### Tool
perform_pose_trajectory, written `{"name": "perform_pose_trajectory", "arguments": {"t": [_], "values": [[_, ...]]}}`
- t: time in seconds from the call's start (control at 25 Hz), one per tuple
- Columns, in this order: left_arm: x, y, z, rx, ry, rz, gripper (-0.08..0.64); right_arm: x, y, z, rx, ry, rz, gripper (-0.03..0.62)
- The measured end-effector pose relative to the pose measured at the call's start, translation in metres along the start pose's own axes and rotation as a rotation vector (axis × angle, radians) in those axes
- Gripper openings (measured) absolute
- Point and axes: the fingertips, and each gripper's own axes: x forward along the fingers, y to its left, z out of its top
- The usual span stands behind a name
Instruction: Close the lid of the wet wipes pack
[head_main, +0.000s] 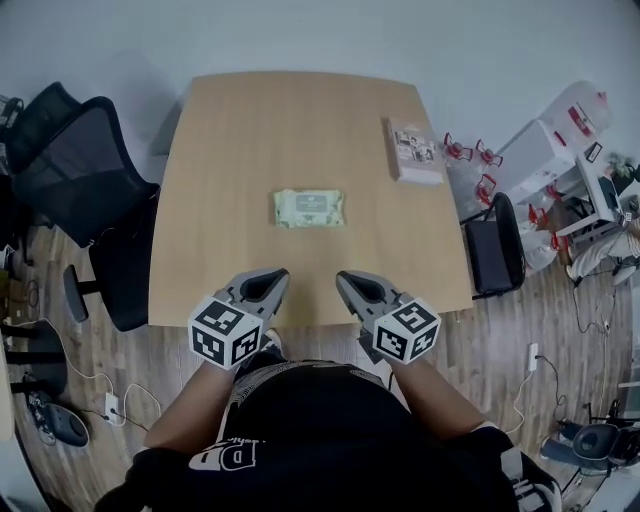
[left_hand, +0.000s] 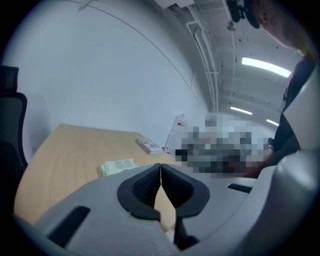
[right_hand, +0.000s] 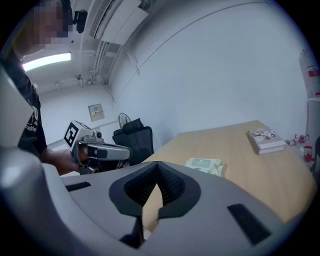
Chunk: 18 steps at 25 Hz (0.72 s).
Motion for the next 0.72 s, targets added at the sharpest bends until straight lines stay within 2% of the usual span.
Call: {"name": "perform_pose_trajectory", "arguments": {"t": [0.08, 0.36, 0.72], "values": [[-0.003, -0.016, 0.001, -0.031, -0.024, 0.013, 0.02, -0.019, 0.002, -0.005, 0.0, -0.003, 0.019, 0.005], [-0.017, -0.073, -0.016, -0.018, -0.05, 0.093, 0.02, -0.079, 0.011, -0.026, 0.009, -0.018, 0.058, 0.005], [-0.03, -0.14, -0.051, -0.026, -0.049, 0.132, 0.02, -0.136, 0.029, -0.056, -0.006, -0.016, 0.096, 0.005]]}}
